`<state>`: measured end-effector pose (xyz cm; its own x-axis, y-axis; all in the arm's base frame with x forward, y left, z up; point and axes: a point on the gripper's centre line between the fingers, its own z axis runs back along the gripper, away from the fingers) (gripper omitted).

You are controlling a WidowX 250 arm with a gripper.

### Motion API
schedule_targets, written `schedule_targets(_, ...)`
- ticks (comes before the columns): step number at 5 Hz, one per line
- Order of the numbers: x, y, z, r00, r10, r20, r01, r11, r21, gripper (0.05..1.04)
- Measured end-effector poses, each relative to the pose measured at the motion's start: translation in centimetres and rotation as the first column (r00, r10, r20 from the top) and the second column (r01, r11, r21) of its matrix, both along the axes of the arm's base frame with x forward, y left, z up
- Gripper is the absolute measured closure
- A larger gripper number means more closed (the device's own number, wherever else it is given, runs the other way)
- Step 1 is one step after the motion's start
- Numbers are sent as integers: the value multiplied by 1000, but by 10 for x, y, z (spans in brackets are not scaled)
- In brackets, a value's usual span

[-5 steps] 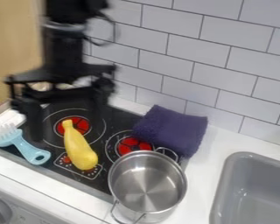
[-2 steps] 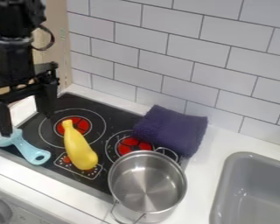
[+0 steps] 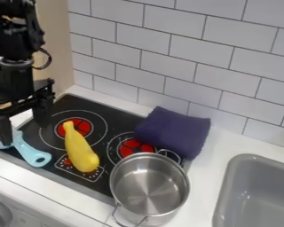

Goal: Put the blue brush on the purple cloth

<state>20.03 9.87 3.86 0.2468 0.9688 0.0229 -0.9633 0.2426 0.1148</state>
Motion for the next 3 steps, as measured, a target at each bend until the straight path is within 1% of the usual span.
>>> schedule_targets(1,3,7,-15,1000,-2,-20,3,1000,22,84)
schedule_targets(2,9,10,-25,1000,21,-9,-21,999,36,84)
schedule_targets(3,10,13,-29,1000,23,-11,-22,998,54,84)
